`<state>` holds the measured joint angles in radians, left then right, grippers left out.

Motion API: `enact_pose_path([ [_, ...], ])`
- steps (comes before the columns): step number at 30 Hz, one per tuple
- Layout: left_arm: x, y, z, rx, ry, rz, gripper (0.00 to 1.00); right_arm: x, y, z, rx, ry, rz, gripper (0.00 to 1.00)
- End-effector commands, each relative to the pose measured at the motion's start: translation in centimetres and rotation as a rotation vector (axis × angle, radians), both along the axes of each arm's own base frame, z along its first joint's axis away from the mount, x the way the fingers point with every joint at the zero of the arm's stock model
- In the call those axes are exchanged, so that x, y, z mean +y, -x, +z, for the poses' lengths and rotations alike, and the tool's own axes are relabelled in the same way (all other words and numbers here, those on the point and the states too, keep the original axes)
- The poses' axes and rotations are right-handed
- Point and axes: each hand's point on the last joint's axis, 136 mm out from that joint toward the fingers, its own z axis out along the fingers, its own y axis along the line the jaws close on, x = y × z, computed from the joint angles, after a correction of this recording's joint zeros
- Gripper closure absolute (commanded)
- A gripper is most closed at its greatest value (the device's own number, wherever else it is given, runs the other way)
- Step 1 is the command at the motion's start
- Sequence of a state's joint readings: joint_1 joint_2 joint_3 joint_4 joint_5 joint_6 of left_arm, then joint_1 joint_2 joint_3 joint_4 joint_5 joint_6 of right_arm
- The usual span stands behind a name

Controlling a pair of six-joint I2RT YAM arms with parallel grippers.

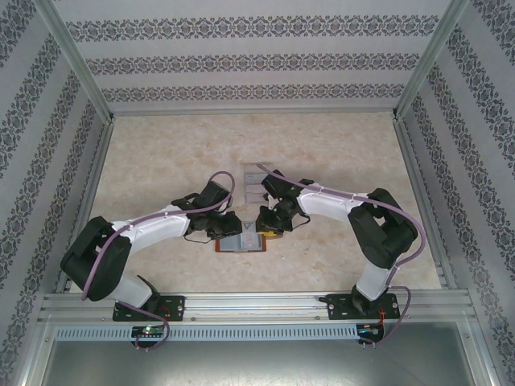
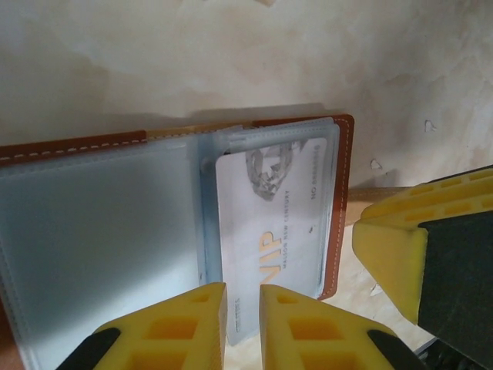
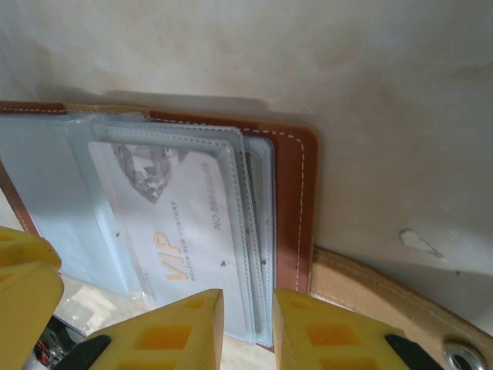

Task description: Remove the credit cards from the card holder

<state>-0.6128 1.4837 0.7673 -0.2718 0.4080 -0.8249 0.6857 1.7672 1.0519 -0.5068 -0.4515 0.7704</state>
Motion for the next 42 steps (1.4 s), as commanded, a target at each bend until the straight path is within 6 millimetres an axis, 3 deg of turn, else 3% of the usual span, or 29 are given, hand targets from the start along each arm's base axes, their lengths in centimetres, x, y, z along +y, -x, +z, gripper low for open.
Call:
enact_pose_path([
  [1, -0.5, -0.4, -0.6, 0.021, 0.060, 0.019, 0.82, 1.5, -0.2, 0.3, 0.009, -0.034, 0.004, 0.76],
  [10, -1.0, -0.5, -0.9, 0.036, 0.095, 0.017, 0.83, 2.1, -0.1, -0.2, 0.019, -0.036, 0.016, 0.86],
  [19, -1.1, -0.5, -1.5, 0.052, 0.108, 0.020, 0.78, 1.3, 0.1, -1.5, 0.035, 0.015, 0.020, 0.78],
  [33, -1.9, -0.7, -1.6, 0.063, 0.150, 0.017, 0.77, 1.2, 0.4, -2.2, 0.050, 0.026, 0.028, 0.79],
  [42, -1.4, -0.2, -3.0, 0.106, 0.110, 0.025, 0.78, 1.1, 0.5, -2.2, 0.049, 0.030, 0.030, 0.79],
])
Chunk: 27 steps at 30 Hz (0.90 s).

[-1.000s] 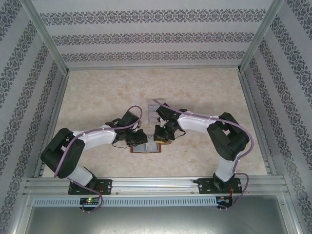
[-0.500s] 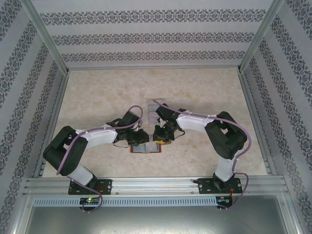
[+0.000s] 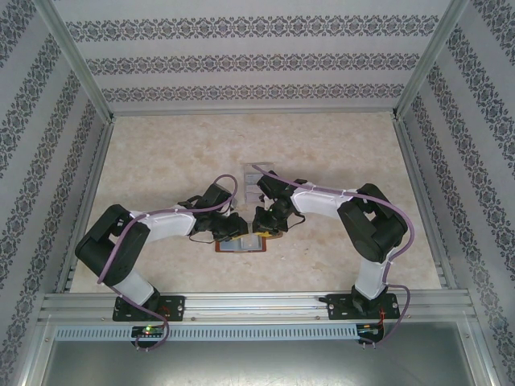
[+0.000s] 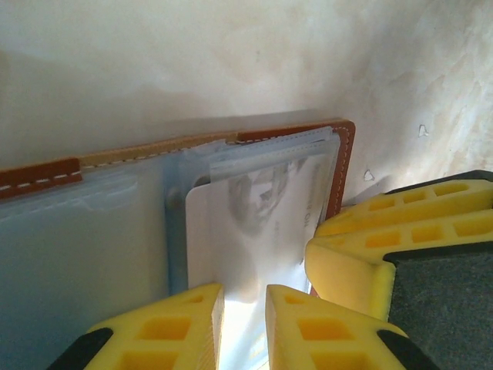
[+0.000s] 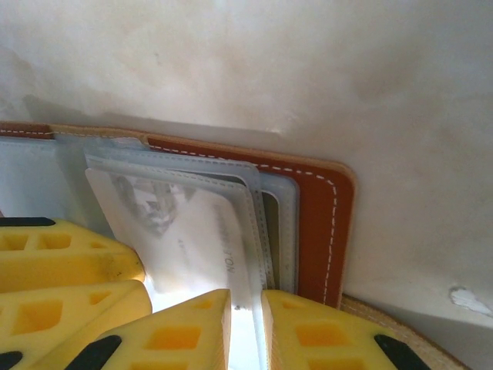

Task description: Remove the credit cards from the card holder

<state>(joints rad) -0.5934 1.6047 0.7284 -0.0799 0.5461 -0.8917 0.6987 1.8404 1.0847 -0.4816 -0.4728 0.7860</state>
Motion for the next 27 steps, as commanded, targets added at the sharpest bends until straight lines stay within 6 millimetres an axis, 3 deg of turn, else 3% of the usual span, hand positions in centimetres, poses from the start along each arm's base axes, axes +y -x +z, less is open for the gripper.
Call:
enact_pose_path([
  [1, 0.7, 0.1, -0.8, 0.026, -0.027, 0.018, 0.78, -0.2, 0.7, -1.0, 0.017, 0.037, 0.024, 0.79],
  [11, 2.8, 0.1, 0.1, -0.011, -0.156, 0.010, 0.77, -0.9, 0.8, -1.5, 0.017, 0.082, 0.029, 0.75],
  [18, 3.1, 0.3, 0.3, -0.012, -0.166, 0.009, 0.77, -1.1, 0.8, -1.5, 0.015, 0.091, 0.031, 0.74],
  [27, 3.0, -0.5, 2.3, -0.076, -0.129, 0.044, 0.74, -1.2, 0.9, -1.4, 0.013, 0.092, 0.032, 0.74],
])
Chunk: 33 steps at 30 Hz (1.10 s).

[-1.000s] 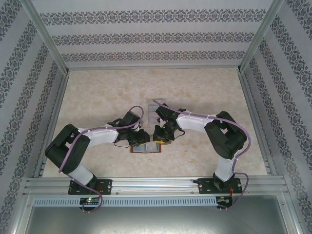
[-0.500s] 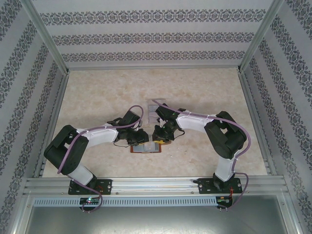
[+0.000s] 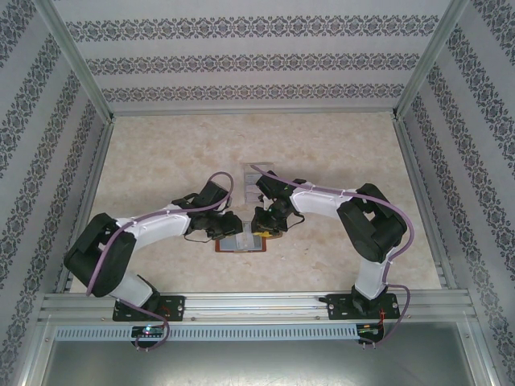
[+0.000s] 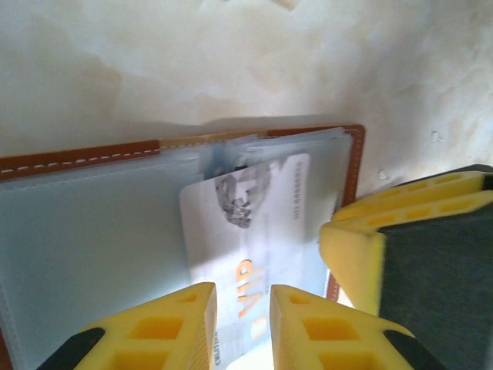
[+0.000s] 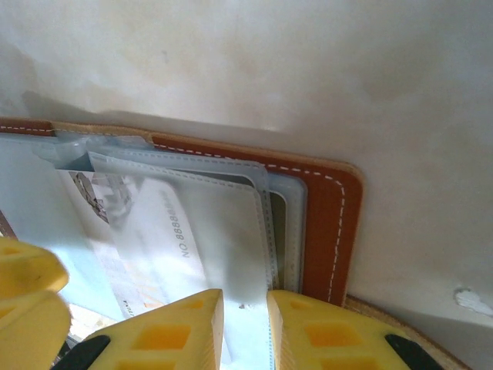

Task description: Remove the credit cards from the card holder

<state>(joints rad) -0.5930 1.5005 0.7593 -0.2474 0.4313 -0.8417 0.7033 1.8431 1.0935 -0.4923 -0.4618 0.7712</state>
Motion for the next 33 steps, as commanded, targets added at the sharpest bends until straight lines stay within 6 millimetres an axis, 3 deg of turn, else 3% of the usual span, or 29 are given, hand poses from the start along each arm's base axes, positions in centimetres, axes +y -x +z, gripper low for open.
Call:
enact_pose_path([
  [1, 1.0, -0.4, 0.4, -0.016, -0.024, 0.031, 0.74, -1.2, 0.9, -1.4, 0.022, 0.082, 0.018, 0.74],
  [16, 0.2, 0.1, -2.7, 0.075, 0.025, 0.032, 0.71, -1.2, 0.9, -1.2, 0.019, 0.082, 0.018, 0.74],
  [25, -0.9, -0.2, -2.1, 0.067, 0.080, 0.016, 0.70, -1.2, 0.9, -1.3, 0.024, 0.085, 0.016, 0.74],
  [33, -0.3, -0.2, -2.0, 0.057, 0.056, 0.029, 0.80, -1.1, 1.0, -1.3, 0.027, 0.086, 0.019, 0.74],
])
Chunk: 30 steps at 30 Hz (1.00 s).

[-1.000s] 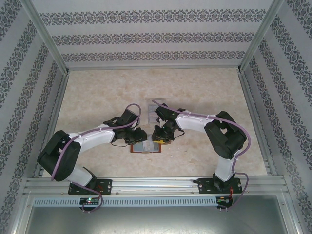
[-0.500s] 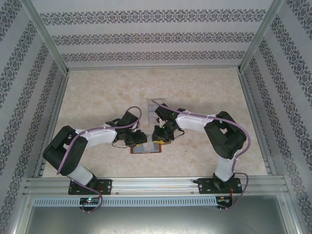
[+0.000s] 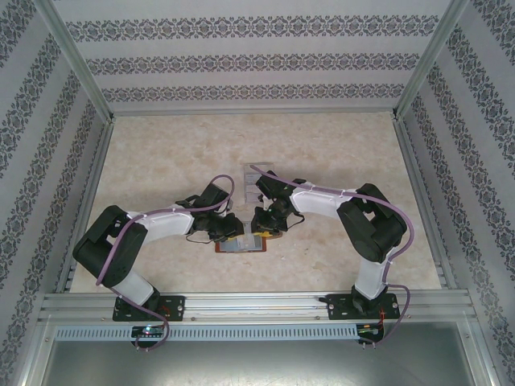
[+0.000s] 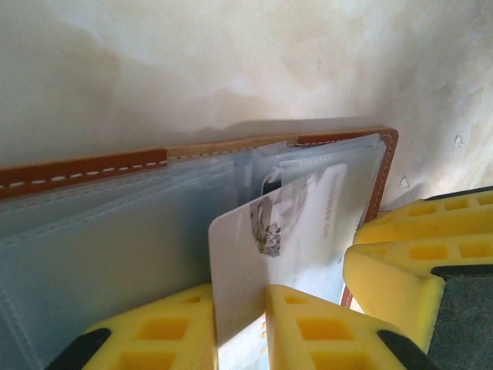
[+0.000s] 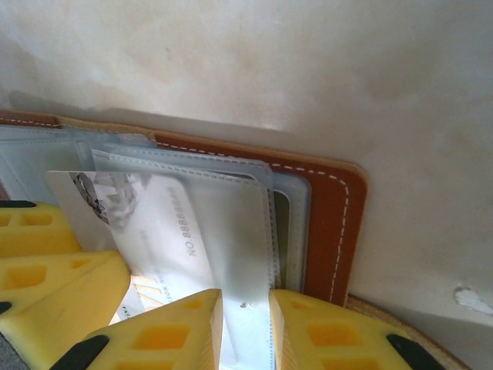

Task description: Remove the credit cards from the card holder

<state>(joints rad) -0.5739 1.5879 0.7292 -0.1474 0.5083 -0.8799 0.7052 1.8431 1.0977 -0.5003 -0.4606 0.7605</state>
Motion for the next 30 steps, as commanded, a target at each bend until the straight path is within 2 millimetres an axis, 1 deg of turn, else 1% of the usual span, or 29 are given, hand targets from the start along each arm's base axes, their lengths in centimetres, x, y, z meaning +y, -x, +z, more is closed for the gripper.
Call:
enact_pose_path([
  [1, 0.5, -0.3, 0.3, -0.019, -0.004, 0.017, 0.82, -1.1, 0.8, -1.3, 0.028, 0.083, 0.007, 0.74],
  [6, 1.8, -0.2, 0.8, -0.038, -0.064, 0.017, 0.84, -1.1, 0.8, -1.4, 0.030, 0.085, 0.009, 0.74],
  [11, 2.7, -0.3, 1.5, -0.052, -0.079, 0.025, 0.88, -1.0, 0.8, -1.5, 0.031, 0.086, 0.014, 0.74],
  [20, 4.3, -0.1, 2.3, -0.058, -0.106, 0.022, 0.89, -1.1, 0.7, -1.5, 0.031, 0.094, 0.022, 0.74],
  [27, 5.2, 0.1, 3.0, -0.064, -0.154, -0.028, 0.97, -1.1, 0.6, -1.4, 0.029, 0.093, 0.023, 0.74],
  [30, 5.1, 0.0, 3.6, -0.078, -0.160, -0.061, 0.99, -1.1, 0.5, -1.3, 0.024, 0.090, 0.027, 0.74],
])
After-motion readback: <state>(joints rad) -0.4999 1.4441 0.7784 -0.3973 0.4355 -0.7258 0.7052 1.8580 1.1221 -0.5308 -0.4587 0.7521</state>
